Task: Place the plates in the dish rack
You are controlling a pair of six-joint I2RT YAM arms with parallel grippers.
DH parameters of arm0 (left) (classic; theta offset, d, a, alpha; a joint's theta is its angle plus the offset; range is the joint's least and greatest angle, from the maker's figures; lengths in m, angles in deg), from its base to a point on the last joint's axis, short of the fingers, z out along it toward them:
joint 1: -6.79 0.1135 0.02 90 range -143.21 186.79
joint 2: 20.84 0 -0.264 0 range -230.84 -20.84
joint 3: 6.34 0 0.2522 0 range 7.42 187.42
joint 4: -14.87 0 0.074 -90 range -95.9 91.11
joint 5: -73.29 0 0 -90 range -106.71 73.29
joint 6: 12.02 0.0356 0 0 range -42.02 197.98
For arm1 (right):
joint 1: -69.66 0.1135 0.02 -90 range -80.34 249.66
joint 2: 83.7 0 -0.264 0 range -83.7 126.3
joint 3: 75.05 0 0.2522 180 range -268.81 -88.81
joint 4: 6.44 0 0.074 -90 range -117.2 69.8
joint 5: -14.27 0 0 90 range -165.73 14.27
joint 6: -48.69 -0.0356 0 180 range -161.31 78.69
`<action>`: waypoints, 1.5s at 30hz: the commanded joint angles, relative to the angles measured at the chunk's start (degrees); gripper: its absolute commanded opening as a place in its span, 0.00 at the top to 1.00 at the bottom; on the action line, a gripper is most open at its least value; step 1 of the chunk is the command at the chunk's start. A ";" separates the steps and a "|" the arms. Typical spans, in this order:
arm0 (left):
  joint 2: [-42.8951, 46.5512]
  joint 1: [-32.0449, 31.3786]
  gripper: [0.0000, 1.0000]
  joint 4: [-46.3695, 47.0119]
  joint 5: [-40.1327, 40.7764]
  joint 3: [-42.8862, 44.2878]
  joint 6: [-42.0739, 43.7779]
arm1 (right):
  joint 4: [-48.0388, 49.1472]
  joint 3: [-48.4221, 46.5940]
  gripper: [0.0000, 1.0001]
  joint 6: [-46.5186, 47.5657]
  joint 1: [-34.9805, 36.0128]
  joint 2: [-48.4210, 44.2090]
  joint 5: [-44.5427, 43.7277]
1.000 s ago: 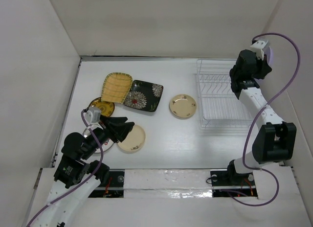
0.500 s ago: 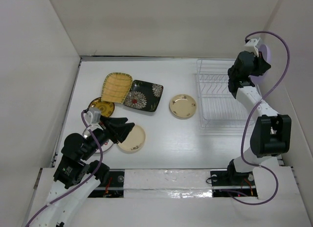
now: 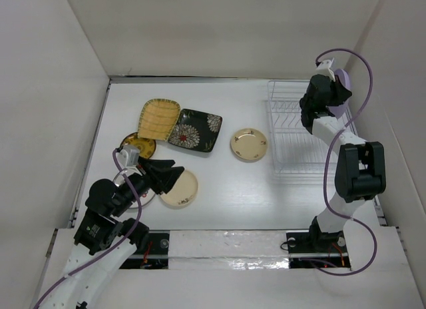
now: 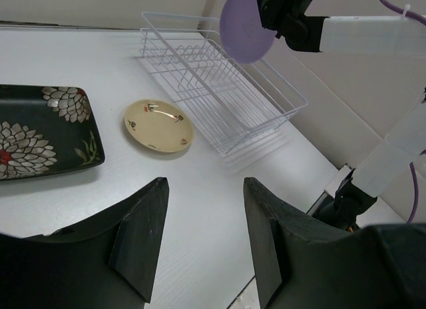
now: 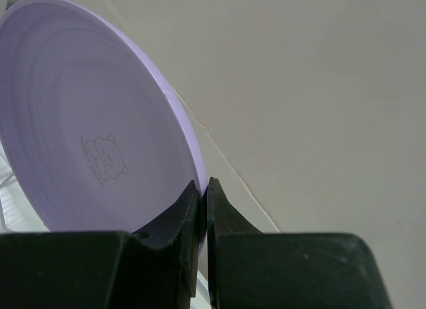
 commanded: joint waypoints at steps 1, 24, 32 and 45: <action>-0.70 -0.28 0.55 2.03 -0.87 0.02 -0.11 | 9.12 -0.31 1.00 3.00 0.52 0.22 -0.61; -1.32 -0.28 0.55 2.03 -1.05 -0.07 -0.02 | 11.59 2.15 1.00 4.93 -1.06 0.93 0.36; -1.41 -0.28 0.54 2.11 -1.14 -0.07 -0.02 | 16.25 -3.30 1.00 10.92 -1.06 0.49 -0.26; -1.58 -0.28 0.55 2.03 -1.14 -0.07 -0.02 | 16.87 2.50 1.00 9.42 -0.53 3.56 -0.87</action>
